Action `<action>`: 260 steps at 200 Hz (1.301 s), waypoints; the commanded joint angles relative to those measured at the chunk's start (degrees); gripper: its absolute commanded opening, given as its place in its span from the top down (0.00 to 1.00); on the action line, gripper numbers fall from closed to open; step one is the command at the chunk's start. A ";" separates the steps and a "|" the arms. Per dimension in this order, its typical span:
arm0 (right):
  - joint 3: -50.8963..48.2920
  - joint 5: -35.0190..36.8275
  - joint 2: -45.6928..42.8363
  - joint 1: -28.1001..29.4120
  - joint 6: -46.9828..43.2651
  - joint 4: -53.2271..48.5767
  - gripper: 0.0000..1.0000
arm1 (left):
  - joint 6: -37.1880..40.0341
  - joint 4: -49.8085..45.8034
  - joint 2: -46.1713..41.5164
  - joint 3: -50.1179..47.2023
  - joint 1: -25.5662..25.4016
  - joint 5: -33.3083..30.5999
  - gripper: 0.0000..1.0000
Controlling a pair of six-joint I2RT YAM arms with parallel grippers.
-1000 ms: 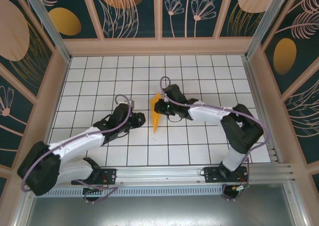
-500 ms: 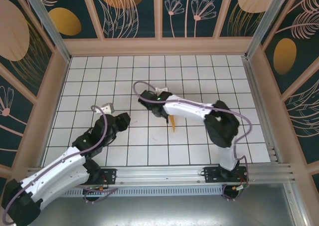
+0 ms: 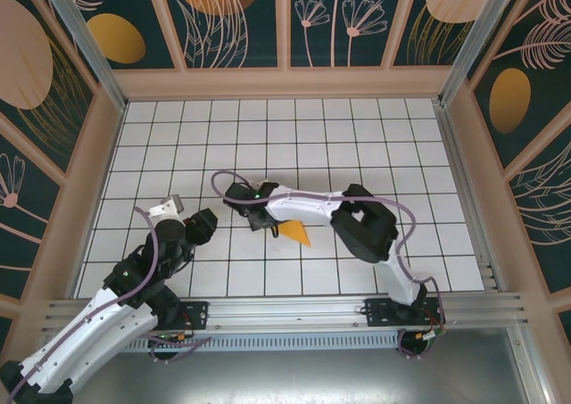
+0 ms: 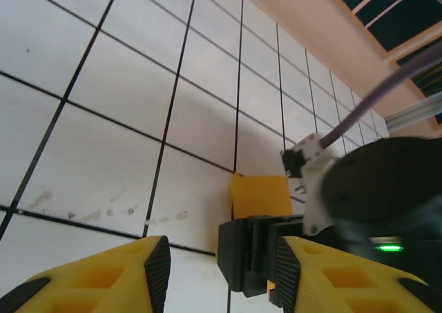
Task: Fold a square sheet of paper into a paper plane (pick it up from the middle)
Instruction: Turn over the paper at the center of the table, then fold the wing for the fifth time at the center of the table.
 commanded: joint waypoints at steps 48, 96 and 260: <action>-26.17 -16.77 -27.85 -5.22 1.79 26.16 0.19 | 0.20 -1.93 2.46 2.34 -0.14 6.85 0.51; -44.69 -26.17 -41.92 -16.58 5.35 39.00 0.41 | 1.29 -1.76 4.32 2.86 -0.15 8.05 0.49; -43.41 -50.64 -26.57 -26.34 3.02 53.19 0.75 | 1.72 7.03 15.33 1.93 -0.10 12.57 0.48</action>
